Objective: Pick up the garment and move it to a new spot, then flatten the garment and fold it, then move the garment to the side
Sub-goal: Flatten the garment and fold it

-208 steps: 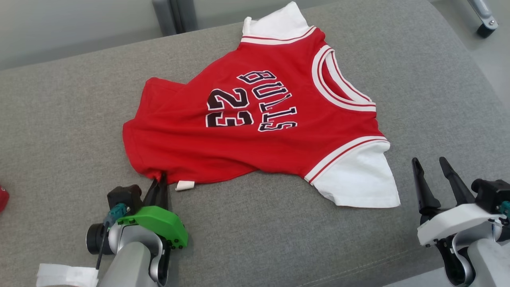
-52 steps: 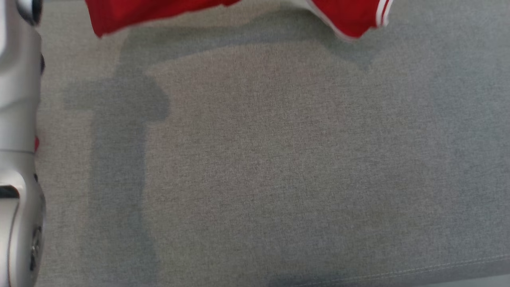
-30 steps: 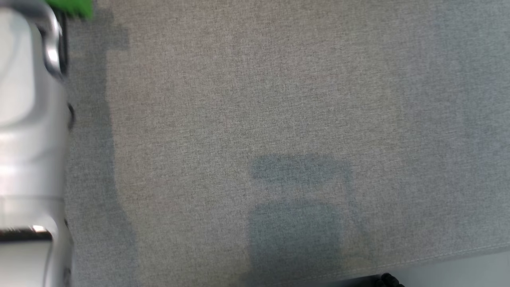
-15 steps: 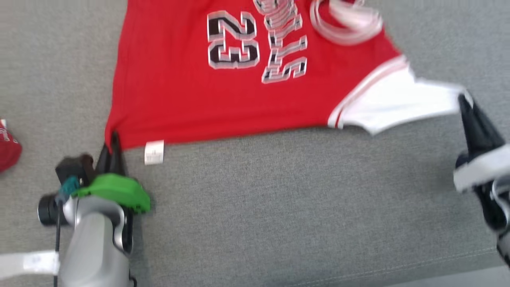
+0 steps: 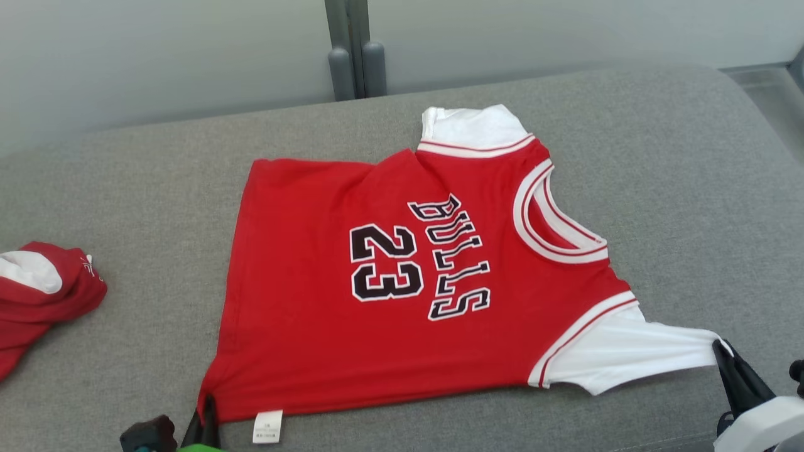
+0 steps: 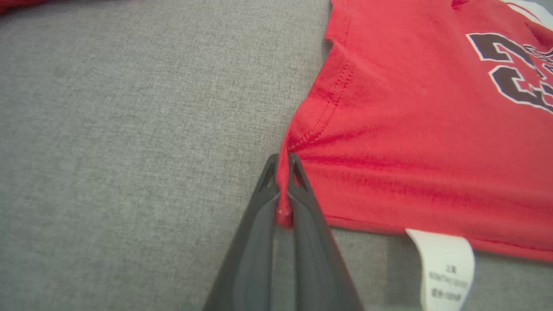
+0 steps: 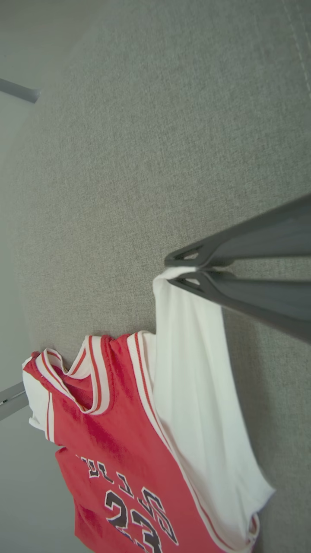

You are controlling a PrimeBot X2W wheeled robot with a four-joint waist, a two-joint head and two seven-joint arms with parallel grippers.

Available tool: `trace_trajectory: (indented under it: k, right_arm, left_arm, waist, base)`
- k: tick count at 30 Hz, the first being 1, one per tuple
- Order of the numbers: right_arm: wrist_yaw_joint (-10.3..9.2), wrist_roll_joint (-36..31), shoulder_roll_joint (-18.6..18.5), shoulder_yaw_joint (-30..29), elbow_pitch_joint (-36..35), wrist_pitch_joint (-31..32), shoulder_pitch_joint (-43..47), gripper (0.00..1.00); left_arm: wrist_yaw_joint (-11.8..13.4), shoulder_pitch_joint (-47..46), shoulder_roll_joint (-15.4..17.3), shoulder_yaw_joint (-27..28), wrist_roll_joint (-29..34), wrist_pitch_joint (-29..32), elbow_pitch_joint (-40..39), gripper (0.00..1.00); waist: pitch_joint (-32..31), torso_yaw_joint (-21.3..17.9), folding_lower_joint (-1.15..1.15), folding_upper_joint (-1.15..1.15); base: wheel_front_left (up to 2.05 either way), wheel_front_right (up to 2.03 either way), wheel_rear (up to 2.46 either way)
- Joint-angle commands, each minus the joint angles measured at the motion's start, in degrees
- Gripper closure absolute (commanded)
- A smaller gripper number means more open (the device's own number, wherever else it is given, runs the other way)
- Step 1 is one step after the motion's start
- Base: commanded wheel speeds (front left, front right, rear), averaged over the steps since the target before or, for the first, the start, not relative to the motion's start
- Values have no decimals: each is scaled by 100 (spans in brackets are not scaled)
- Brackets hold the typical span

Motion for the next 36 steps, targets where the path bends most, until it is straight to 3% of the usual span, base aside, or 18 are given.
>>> trace_trajectory:
  k: [1, 11, 16, 25, 36]
  right_arm:
    - [-99, 40, -120, -218, 76, -26, 170, 100]
    - [-100, 164, -172, -371, 110, -28, 996, 100]
    - [-100, 184, -156, -445, -106, -29, 1102, 100]
    - [-65, 3, 0, -239, -660, -26, 381, 100]
    - [-60, -207, 82, 447, 542, -21, -1193, 100]
  left_arm:
    - [98, 252, 158, 96, -151, 7, 29, 100]
    - [337, 1181, 172, -271, -597, 3, -117, 100]
    - [204, 1260, 175, -328, -513, -5, -535, 100]
    - [69, 715, 116, -710, -394, -4, -1174, 100]
    - [258, -372, 102, -1278, -377, -3, -441, 100]
  waist:
    - [-566, -29, 1, 0]
    - [-940, 108, 1, 0]
    - [-941, 192, 1, 0]
    - [-793, 299, 1, 0]
    - [-312, 358, 1, 0]
  base:
    - [0, 0, 0]
    - [0, 0, 0]
    - [0, 0, 0]
    - [0, 0, 0]
    - [0, 0, 0]
